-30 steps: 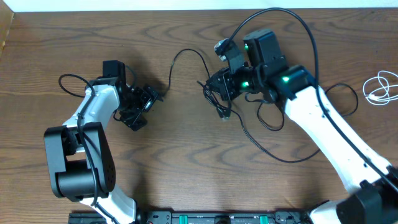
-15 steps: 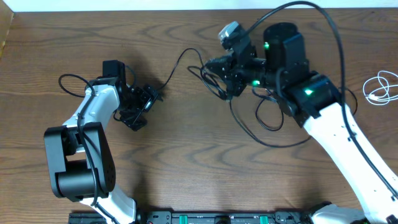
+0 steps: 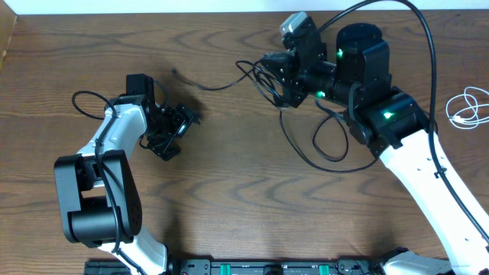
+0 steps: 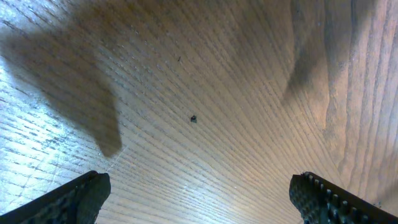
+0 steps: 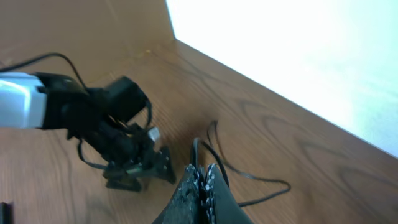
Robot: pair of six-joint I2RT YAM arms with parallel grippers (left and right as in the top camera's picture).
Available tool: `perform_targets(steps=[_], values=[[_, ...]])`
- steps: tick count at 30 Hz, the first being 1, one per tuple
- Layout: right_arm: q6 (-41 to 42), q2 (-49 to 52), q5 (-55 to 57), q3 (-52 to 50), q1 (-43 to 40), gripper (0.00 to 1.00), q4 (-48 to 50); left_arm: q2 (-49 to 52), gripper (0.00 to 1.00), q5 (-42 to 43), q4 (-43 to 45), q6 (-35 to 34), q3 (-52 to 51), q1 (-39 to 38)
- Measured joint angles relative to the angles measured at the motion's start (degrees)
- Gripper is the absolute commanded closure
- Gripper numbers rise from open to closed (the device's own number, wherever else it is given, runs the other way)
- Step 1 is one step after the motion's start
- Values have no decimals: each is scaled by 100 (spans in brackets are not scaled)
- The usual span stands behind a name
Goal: Untangle cables
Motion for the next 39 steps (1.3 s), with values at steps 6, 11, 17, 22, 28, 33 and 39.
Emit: perform_targets(steps=[6,11,17,22,28,33,39], values=[[2,2,103,0,-28,99,-205,0,2,0,227,-2,-2,0],[11,2,111,0,-35,99,-455,0,4,59,197,42,-2,0],[46,2,343,0,-223,99,-586,7,27,376,240,92,-20,-31],[581,138,555,0,-402,99,-614,7,15,791,645,109,-17,-289],[887,776,313,-22,-264,99,-1255,7,14,767,885,129,-17,-669],[979,1471,162,-44,-15,99,-1646,9,11,660,1207,101,-17,-772],[964,2076,17,-48,299,95,-2240,9,10,538,1342,52,-17,-800]])
